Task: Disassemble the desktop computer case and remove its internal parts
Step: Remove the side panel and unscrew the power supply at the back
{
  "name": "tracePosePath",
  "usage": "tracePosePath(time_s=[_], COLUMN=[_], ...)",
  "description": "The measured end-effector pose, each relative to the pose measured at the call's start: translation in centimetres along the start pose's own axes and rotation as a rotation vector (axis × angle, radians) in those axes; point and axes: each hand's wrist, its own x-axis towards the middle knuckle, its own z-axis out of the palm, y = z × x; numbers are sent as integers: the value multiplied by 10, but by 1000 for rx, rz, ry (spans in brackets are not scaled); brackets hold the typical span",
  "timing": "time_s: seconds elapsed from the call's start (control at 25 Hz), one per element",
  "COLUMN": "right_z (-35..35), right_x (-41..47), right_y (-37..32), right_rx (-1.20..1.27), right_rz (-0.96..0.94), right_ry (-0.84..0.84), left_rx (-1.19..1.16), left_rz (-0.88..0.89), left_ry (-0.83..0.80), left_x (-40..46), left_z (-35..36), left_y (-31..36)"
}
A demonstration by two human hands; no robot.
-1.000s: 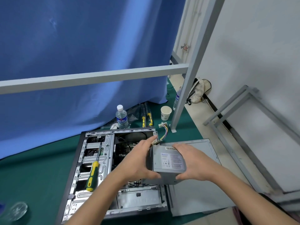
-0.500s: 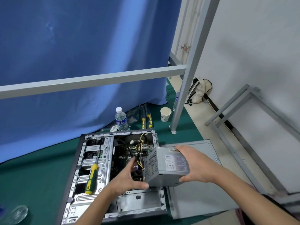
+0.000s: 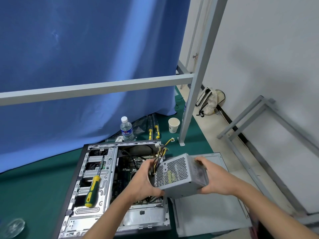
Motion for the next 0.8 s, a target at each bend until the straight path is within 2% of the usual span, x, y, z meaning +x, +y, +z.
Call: tracePosePath(time_s=[0.16, 0.28, 0.36, 0.48, 0.6, 0.68, 0.72, 0.8], right_z=[-15, -24, -25, -29, -40, -54, -58, -63], right_x=[-9, -9, -10, -15, -21, -27, -31, -33], right_y=[3, -3, -4, -4, -11, -23, -31, -50], right_rx=[240, 407, 420, 449, 321, 130, 20, -233], right_rz=[-41, -59, -58, -42, -55, -68, -134, -274], right_ry=[6, -2, -13, 10, 90, 257, 326, 349], left_rx=[-73, -216, -170, -36, 80, 128, 153, 210], left_rz=[178, 140, 103, 142, 204, 244, 251, 280], left_ry=[152, 121, 105, 145, 180, 209, 223, 242], left_x=[-7, -9, -11, -7, -2, 1, 3, 6], left_z=[-5, -7, -6, -5, -1, 4, 7, 12], left_y=[46, 60, 68, 88, 109, 120, 123, 128])
